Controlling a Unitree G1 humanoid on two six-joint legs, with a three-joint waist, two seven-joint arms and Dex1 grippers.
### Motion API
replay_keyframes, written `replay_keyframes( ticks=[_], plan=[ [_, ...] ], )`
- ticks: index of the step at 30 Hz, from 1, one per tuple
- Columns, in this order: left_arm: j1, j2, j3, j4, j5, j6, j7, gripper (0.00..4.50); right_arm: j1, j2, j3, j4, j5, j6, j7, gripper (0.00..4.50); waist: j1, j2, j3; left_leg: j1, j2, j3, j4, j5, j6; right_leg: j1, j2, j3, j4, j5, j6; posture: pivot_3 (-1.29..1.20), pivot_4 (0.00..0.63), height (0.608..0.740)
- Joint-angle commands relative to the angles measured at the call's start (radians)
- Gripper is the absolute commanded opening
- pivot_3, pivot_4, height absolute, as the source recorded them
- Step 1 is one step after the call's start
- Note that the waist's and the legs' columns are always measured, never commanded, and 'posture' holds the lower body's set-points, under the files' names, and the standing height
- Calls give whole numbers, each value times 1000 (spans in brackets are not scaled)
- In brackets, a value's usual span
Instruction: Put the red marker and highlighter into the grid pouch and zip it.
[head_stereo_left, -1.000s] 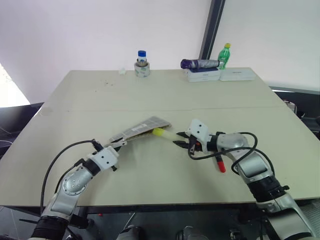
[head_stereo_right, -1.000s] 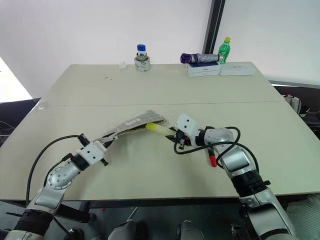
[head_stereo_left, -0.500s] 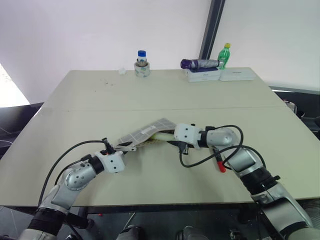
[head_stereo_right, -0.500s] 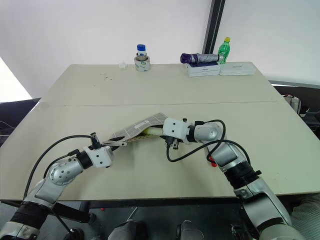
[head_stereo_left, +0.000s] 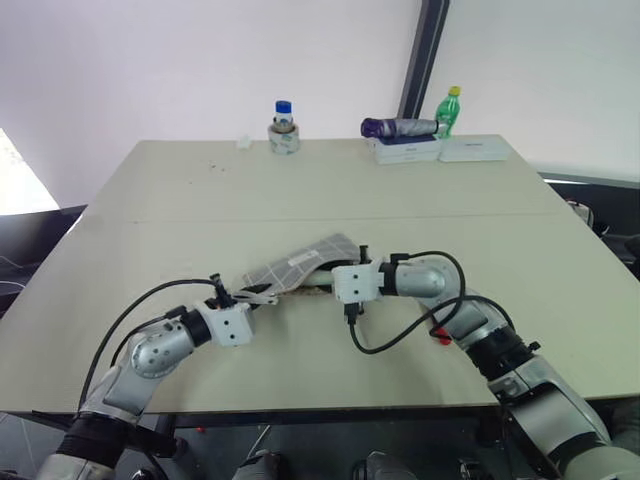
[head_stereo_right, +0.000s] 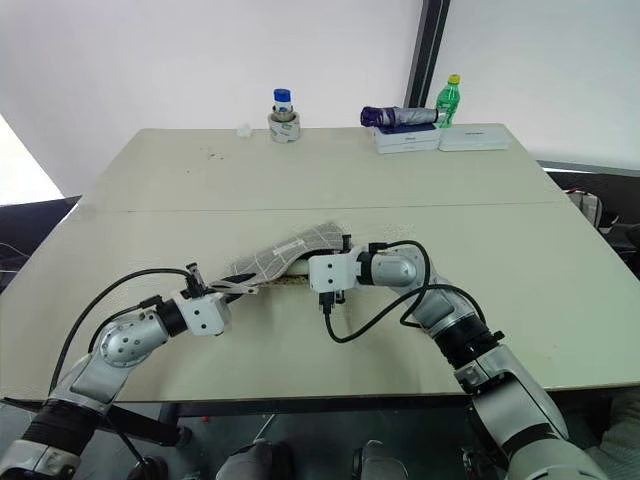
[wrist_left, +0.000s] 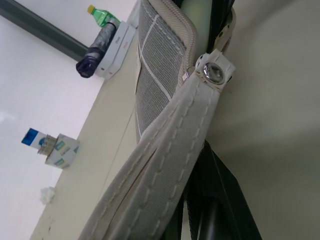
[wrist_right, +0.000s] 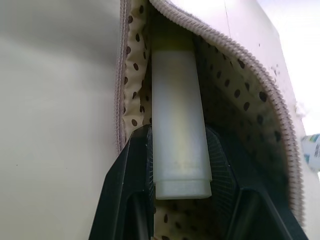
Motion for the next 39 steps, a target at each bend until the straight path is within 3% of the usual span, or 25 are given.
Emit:
replay_keyframes(
  ticks=[1,8,12,16,21,29,39],
  plan=[
    [-4,-5,4,-36,-24,-13,1,0,-40,9,-22,-17,50,-20,45,890,-1,0,0,0,0,0,0,0,0,0,0,0,0,0,0,0,150,740],
    [-12,-23,16,-26,-37,17,10,0,-23,-2,-74,-40,104,-8,62,4365,0,0,0,0,0,0,0,0,0,0,0,0,0,0,0,0,150,740],
    [-13,-30,25,-27,-50,33,13,0,25,-17,-121,-140,252,64,154,4440,1,0,0,0,0,0,0,0,0,0,0,0,0,0,0,0,150,740],
    [-7,-34,35,-22,-61,46,19,0,149,-37,-212,-360,474,255,201,4440,4,0,0,0,0,-1,0,0,0,1,0,0,0,0,0,0,150,740],
    [0,-30,35,-12,-52,39,29,0,293,-59,-361,-488,629,459,116,4440,3,0,0,1,0,-3,1,-4,7,2,0,0,0,0,0,0,150,740],
    [-5,-27,34,22,-48,17,40,0,692,95,-577,-625,448,494,-390,4440,5,-1,-1,1,-1,-4,1,-4,7,3,-1,-1,0,0,0,0,150,740],
    [-66,-33,8,98,-48,-30,23,0,905,169,-559,-856,406,745,-574,4440,3,-1,-1,0,-1,-4,0,-4,7,2,0,0,0,0,0,0,150,740]
  ],
)
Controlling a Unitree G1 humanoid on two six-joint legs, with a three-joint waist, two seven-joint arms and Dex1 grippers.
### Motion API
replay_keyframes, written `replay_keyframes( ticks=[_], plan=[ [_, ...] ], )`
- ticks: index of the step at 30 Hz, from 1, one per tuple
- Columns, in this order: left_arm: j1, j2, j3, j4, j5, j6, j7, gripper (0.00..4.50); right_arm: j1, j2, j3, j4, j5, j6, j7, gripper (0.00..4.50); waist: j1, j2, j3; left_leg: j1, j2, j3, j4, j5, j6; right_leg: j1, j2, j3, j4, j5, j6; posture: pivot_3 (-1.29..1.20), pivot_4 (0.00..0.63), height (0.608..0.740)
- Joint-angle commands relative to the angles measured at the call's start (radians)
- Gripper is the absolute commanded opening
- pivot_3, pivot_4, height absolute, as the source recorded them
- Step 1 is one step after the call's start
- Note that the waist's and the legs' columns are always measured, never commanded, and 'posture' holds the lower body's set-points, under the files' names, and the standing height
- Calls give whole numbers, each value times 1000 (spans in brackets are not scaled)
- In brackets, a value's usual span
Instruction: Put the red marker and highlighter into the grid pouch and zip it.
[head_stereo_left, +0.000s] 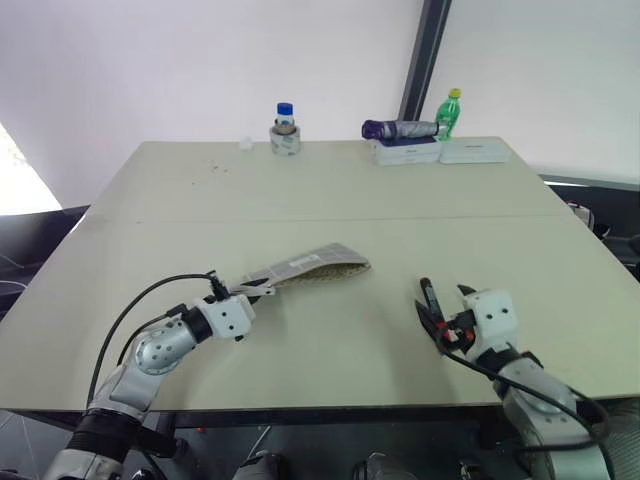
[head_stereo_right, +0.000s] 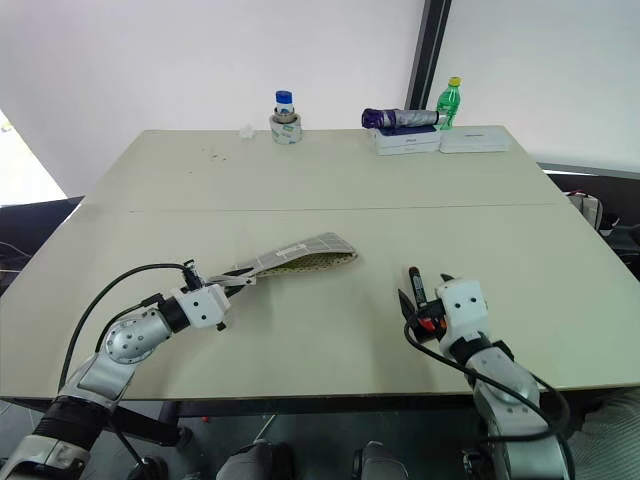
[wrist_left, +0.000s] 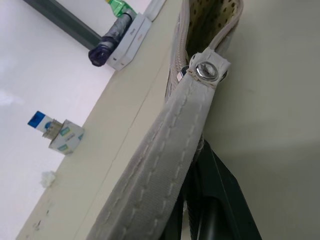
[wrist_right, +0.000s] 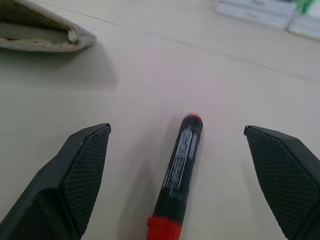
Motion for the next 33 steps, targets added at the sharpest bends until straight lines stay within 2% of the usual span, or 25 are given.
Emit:
replay_keyframes(
  ticks=[1,8,12,13,15,18,20,21,25,27,30,33],
  plan=[
    [-21,3,2,3,-11,-30,-1,0,31,1,17,-93,-7,66,-25,4440,-1,0,0,0,0,0,0,0,0,0,0,0,0,0,0,0,150,740],
    [-17,4,-4,6,-4,-43,-2,0,25,-7,41,-77,-51,120,-70,4440,-2,0,0,0,0,0,0,0,0,0,0,0,0,0,0,0,150,740],
    [-11,4,-3,1,3,-42,4,0,2,15,29,-47,-27,197,-84,4440,-1,0,0,0,0,0,0,0,0,0,0,0,0,0,0,0,150,740],
    [-11,4,-2,-1,4,-40,6,0,-6,24,23,-45,-17,231,-90,3912,-1,0,0,0,0,0,0,0,0,0,0,0,0,0,0,0,150,740],
    [-8,4,-1,-3,6,-39,9,0,-22,22,33,-41,-18,269,-90,3184,-2,0,0,0,0,0,0,0,0,0,0,0,0,0,0,0,150,740],
    [-6,3,0,-6,9,-37,12,0,-53,39,25,-39,1,319,-99,1631,-2,0,0,0,0,0,0,0,0,0,0,0,0,0,0,0,150,740],
    [-3,5,0,-10,15,-37,15,0,-101,-6,55,-35,-28,264,-70,571,-2,0,0,0,0,0,0,0,0,0,0,0,0,0,0,0,150,740],
    [-1,5,0,-11,16,-37,16,0,-124,-27,69,-32,-39,233,-53,372,-3,0,0,0,0,0,0,0,0,0,0,0,0,0,0,0,150,740],
    [1,3,1,-14,18,-34,19,0,-176,-66,95,-6,-6,71,55,376,-3,0,0,0,0,0,0,0,1,0,1,0,0,0,0,0,150,740],
    [-2,2,2,-11,18,-34,20,0,-190,-97,104,-6,36,-61,174,376,-1,0,0,0,0,0,0,0,0,0,1,0,0,0,0,0,150,740],
    [-8,1,4,-8,20,-34,20,0,-197,-205,183,42,-27,-267,323,376,-2,-1,0,0,-1,0,0,-1,1,0,1,0,-1,-1,1,0,150,740],
    [-10,-1,3,-10,19,-33,21,0,-218,-240,217,107,-58,-352,356,376,-2,-1,0,0,0,0,0,0,1,1,1,0,-1,-1,1,0,150,740]
  ],
)
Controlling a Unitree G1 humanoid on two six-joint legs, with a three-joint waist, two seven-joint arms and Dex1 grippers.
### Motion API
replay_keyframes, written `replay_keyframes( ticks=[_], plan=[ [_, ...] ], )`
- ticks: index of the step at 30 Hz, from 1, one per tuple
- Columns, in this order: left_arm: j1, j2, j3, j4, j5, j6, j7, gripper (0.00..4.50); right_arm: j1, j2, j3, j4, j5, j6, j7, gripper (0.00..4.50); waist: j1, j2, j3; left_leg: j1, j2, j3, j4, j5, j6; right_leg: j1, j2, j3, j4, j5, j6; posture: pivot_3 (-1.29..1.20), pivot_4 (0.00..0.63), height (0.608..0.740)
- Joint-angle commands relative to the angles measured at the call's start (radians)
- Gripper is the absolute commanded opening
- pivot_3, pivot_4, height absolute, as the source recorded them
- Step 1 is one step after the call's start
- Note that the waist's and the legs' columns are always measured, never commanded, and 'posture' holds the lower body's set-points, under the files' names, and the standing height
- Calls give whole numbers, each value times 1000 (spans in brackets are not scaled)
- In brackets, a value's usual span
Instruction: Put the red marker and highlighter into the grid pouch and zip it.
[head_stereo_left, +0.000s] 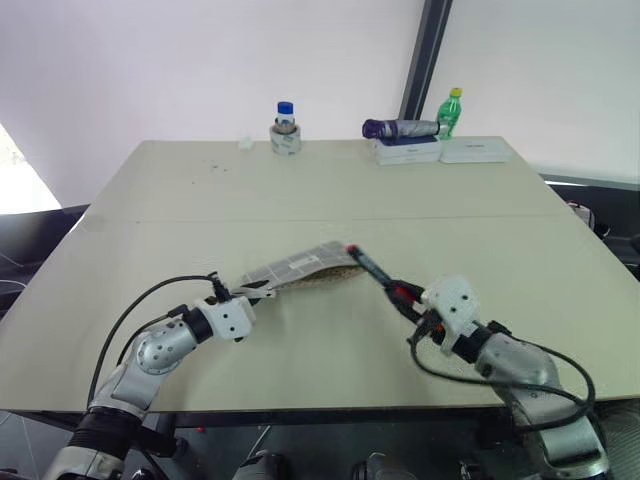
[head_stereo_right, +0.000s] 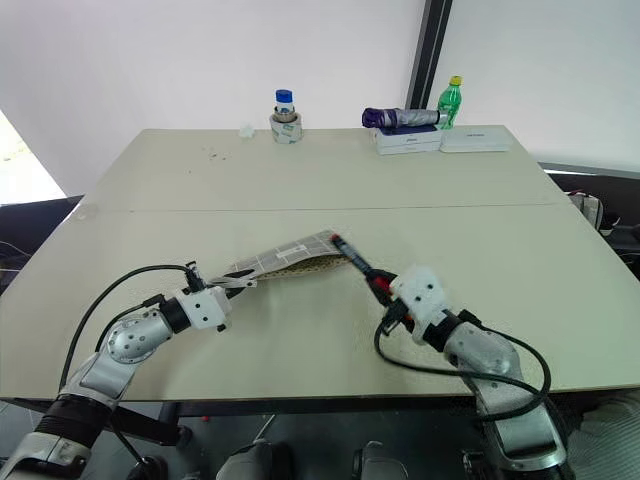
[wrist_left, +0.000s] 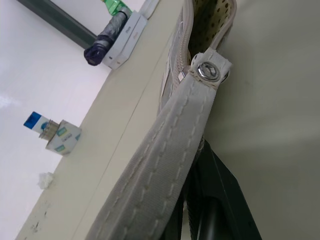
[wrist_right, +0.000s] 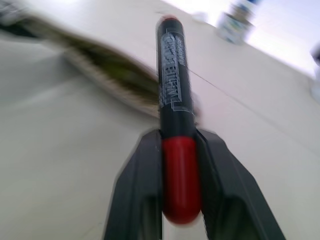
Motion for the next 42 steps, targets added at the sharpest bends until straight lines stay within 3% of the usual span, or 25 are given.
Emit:
replay_keyframes(
  ticks=[1,15,19,26,33,40,41,42],
  plan=[
    [-8,-1,7,-29,-6,-9,14,0,-42,-21,31,64,-48,-112,36,376,1,0,0,0,0,0,0,0,0,0,0,0,0,0,0,0,150,740],
    [8,-9,24,-76,-37,18,10,0,-293,-67,106,409,-243,-318,53,376,0,0,0,0,0,1,1,1,-2,0,0,0,1,0,0,0,150,740],
    [-1,10,8,-82,-6,0,0,0,-410,-88,182,493,-319,-484,97,376,-2,0,0,0,0,2,1,4,-6,0,0,0,1,0,0,0,150,740],
    [-26,12,-30,-94,15,-16,-25,0,-621,-27,303,691,-445,-656,91,376,-2,0,0,0,1,3,1,5,-8,-1,0,0,1,0,0,0,150,740],
    [-23,13,-36,-108,9,-16,-35,0,-690,37,354,820,-427,-760,128,376,0,0,0,0,1,4,1,5,-8,-1,0,0,1,0,0,0,150,740],
    [-5,4,-20,-124,1,22,-29,0,-693,19,291,816,-392,-803,105,4022,0,1,1,0,1,4,1,5,-8,-1,0,0,2,0,0,0,150,740],
    [-4,3,-18,-125,3,27,-24,0,-676,11,273,787,-355,-793,117,4437,0,1,1,0,1,4,1,5,-8,-1,0,0,2,0,0,0,150,740],
    [-2,1,-15,-125,4,32,-21,0,-659,1,260,756,-307,-781,143,4437,1,1,1,0,1,4,1,5,-8,-1,0,0,2,0,0,0,150,740]
  ],
)
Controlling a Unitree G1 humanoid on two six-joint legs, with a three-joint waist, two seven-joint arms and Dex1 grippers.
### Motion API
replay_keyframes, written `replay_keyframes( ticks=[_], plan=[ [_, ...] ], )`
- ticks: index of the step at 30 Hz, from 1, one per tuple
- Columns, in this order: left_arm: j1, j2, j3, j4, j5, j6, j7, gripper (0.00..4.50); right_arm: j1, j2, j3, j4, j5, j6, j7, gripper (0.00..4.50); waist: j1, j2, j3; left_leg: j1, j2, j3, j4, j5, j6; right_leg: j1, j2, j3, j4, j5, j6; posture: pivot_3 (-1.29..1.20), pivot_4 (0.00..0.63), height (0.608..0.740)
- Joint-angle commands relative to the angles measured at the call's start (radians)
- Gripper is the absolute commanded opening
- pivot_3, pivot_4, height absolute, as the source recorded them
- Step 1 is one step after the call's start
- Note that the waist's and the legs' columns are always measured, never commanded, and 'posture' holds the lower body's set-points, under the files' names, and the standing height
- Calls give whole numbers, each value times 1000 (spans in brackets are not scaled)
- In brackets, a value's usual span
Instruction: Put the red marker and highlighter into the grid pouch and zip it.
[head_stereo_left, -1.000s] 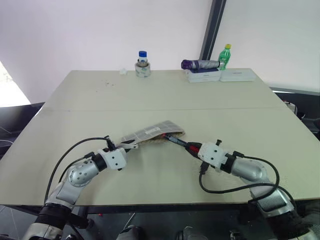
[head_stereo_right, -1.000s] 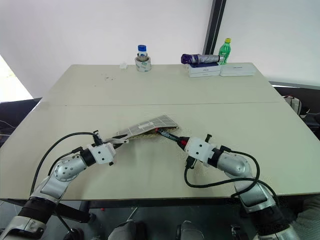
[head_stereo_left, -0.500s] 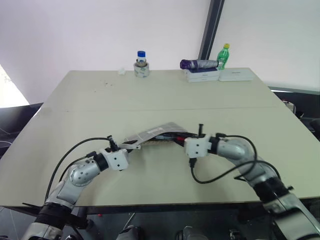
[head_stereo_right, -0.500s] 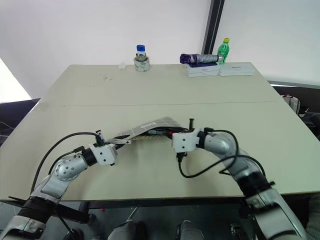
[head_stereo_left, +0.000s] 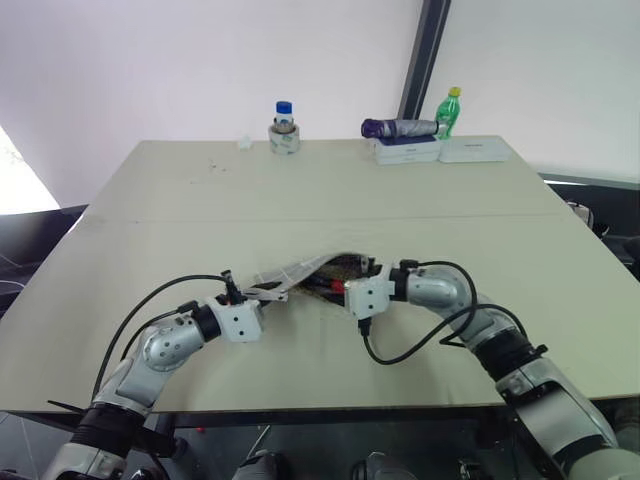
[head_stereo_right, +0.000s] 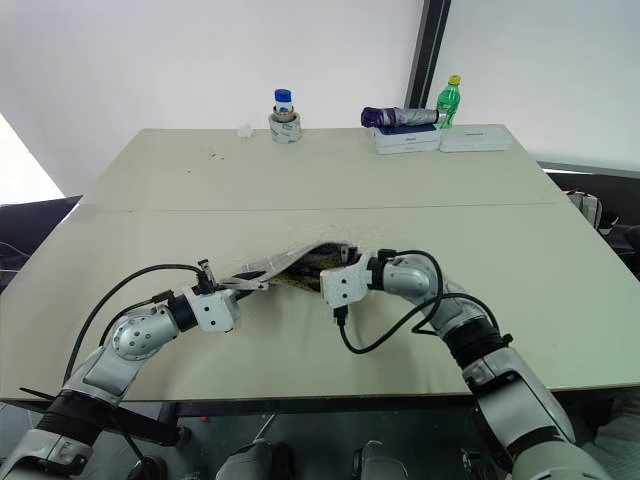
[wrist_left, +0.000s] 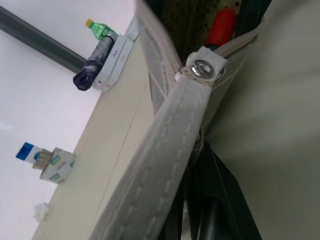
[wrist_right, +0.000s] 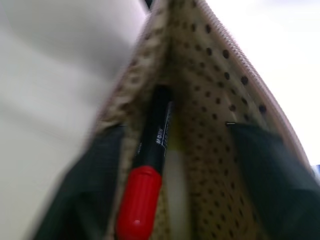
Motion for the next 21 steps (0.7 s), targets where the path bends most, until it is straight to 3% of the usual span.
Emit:
replay_keyframes(
  ticks=[1,12,16,21],
  plan=[
    [6,-2,19,-42,-13,6,19,0,29,-43,-73,-120,125,-1,42,4437,0,0,0,0,0,0,0,0,0,0,0,0,0,0,0,0,150,740],
    [-36,-6,0,14,15,3,36,0,185,-93,-135,-388,273,130,107,4437,0,0,0,0,0,-1,0,0,0,0,0,0,0,0,0,0,150,740],
    [-65,-25,-20,30,28,6,35,0,198,-13,-71,-453,242,178,98,4437,0,0,0,0,0,-1,1,0,0,0,0,0,1,0,0,0,150,740],
    [-79,-38,-35,23,32,21,31,0,120,85,11,-367,101,127,55,4437,-2,0,0,0,0,-1,1,0,0,0,1,0,1,0,0,0,150,740]
  ],
)
